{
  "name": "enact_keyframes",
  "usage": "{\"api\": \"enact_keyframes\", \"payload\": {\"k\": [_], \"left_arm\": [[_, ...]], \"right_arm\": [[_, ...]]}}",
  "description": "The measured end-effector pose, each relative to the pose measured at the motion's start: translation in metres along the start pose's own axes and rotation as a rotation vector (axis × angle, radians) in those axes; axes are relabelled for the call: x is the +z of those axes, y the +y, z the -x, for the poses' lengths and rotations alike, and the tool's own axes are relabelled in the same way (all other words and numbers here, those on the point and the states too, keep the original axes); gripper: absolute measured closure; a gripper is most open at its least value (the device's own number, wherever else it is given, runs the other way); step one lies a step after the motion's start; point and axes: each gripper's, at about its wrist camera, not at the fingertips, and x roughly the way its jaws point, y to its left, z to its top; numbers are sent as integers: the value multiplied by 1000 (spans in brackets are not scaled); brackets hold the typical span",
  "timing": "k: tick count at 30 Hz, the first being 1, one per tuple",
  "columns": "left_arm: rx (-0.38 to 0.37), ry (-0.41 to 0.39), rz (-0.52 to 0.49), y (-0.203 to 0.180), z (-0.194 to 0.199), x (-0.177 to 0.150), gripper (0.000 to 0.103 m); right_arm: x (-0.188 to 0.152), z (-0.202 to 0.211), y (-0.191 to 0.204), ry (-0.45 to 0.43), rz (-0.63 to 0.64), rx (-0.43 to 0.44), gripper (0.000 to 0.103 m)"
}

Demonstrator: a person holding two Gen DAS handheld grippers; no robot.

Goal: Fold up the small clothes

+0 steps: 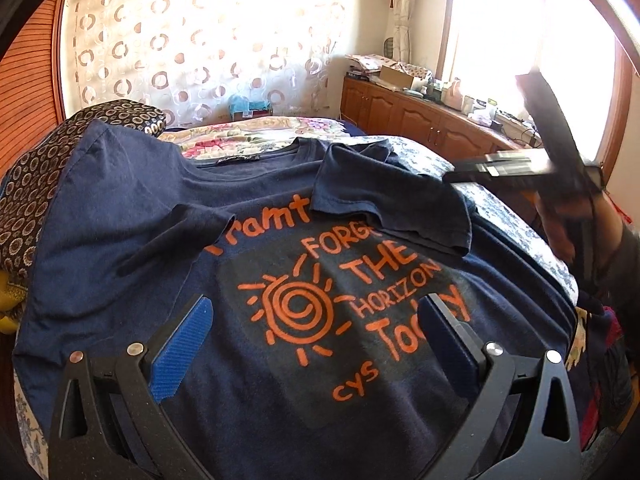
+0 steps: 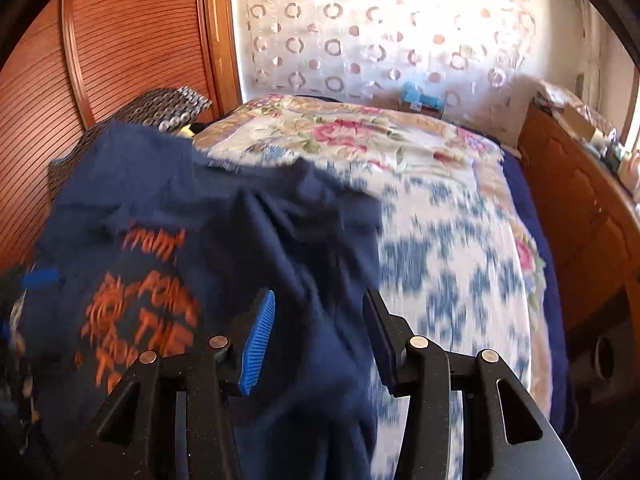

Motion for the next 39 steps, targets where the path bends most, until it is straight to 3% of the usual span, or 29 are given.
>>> {"api": "enact_keyframes", "payload": {"k": [1, 8, 13, 18, 23, 26, 28, 34, 39], "left_arm": [[-5, 0, -2, -1, -1, 2, 1], [-52, 14, -45, -7, -16, 34, 7], [-88, 94, -52, -4, -54, 59, 32], [-65, 176, -68, -1, -101, 72, 40], [-77, 230, -26, 3, -129, 79, 52], [-71, 236, -47, -1, -133, 81, 72], [-70, 244, -64, -4, -130, 80, 97], [-84, 176, -52, 8, -86, 96, 99], [-27, 152, -63, 26, -63, 102, 99]], "right_arm": [[-17, 5, -6, 4, -15, 19, 55], [-33, 5, -11, 40, -15, -15, 55], [-41, 3, -10, 51, -8, -21, 55], [-54, 6, -7, 66, 29, -63, 55], [-60, 7, -10, 44, -3, -42, 55], [-60, 9, -7, 43, 2, -49, 55], [-61, 9, -9, 40, -3, -43, 55], [-61, 10, -11, 39, -4, -43, 55], [-61, 11, -11, 39, -5, -42, 55]]}}
